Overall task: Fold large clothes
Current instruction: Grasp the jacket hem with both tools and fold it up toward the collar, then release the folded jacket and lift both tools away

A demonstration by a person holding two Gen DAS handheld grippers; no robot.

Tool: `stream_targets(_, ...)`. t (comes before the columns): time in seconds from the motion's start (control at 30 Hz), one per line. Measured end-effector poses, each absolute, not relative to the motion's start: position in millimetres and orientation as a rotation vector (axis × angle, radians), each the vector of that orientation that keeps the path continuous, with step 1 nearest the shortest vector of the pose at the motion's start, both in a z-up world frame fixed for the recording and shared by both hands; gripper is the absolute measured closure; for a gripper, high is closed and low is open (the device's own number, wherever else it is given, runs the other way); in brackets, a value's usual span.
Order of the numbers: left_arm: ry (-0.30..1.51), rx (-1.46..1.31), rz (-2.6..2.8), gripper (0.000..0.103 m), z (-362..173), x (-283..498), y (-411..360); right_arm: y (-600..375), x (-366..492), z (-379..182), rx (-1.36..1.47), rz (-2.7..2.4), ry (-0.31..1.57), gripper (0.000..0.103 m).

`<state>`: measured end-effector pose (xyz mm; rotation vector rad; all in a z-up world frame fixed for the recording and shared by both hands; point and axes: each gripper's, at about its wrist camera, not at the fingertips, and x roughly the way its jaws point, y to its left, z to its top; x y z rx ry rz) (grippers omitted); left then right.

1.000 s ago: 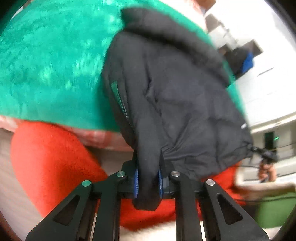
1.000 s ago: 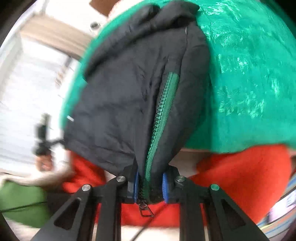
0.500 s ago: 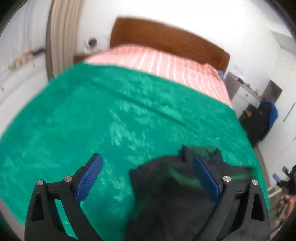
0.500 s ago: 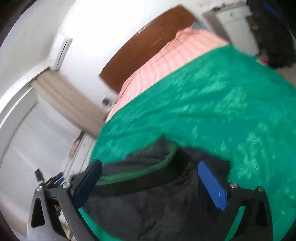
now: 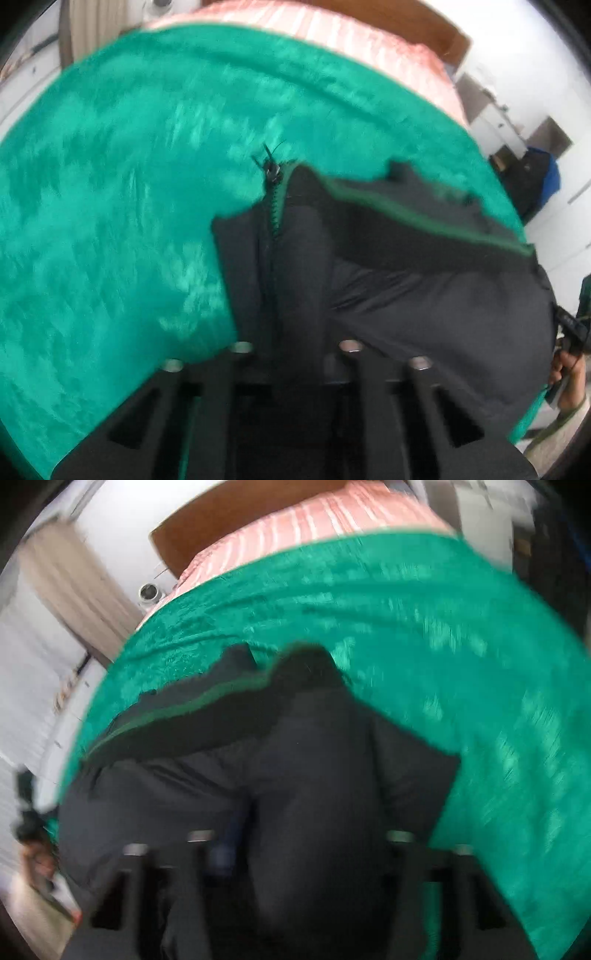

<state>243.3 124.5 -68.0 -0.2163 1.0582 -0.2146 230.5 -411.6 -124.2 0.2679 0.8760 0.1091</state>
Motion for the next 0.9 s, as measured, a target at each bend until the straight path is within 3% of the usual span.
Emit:
stream_targets(0.17,0.803,-0.177,-0.231,0.093,-0.9,244.0,109.9,-422.9,208.4,-68.4,0.23,0.058,0.625,0.083)
stream_targets(0.23,0.776,-0.074,-0.16,0.09,-11.4,256.7,93.5,-420.8,226.2,-84.8,0.207,0.012,0.666,0.083)
stream_targets(0.3,0.887,0.03,-0.091,0.083,-60.0,277.4,77.7,-421.6,251.4,-131.5,0.201,-0.029,0.803,0.08)
stream_targets(0.37,0.978,0.059,-0.071,0.061,-104.6,280.8,73.0,-423.6,263.0,-174.2,0.271,-0.022,0.903,0.063)
stream_targets(0.4,0.928,0.058,-0.05,0.059,-106.9,273.6,74.0,-425.1,260.0,-181.3,0.303,-0.024,0.888,0.063)
stream_targets(0.47,0.91,0.067,0.005,0.032,-97.3,266.0,75.7,-426.5,251.0,-180.3,0.318,-0.049,0.855,0.057)
stream_targets(0.5,0.914,0.077,0.009,0.028,-90.8,261.8,78.5,-428.2,247.1,-177.1,0.322,-0.048,0.855,0.055)
stream_targets(0.6,0.817,0.043,-0.024,0.027,-57.1,237.8,86.1,-432.5,219.8,-151.2,0.333,-0.054,0.776,0.032)
stream_targets(0.67,0.735,-0.019,-0.104,0.018,-29.7,222.6,83.5,-433.2,200.9,-133.9,0.333,-0.042,0.707,0.02)
stream_targets(0.77,0.657,-0.071,-0.245,0.007,0.1,218.6,56.3,-422.6,158.7,-110.7,0.337,0.006,0.64,0.02)
stream_targets(0.9,0.682,-0.029,-0.409,0.004,8.7,223.5,-19.1,-399.3,101.4,-104.4,0.413,0.118,0.587,0.02)
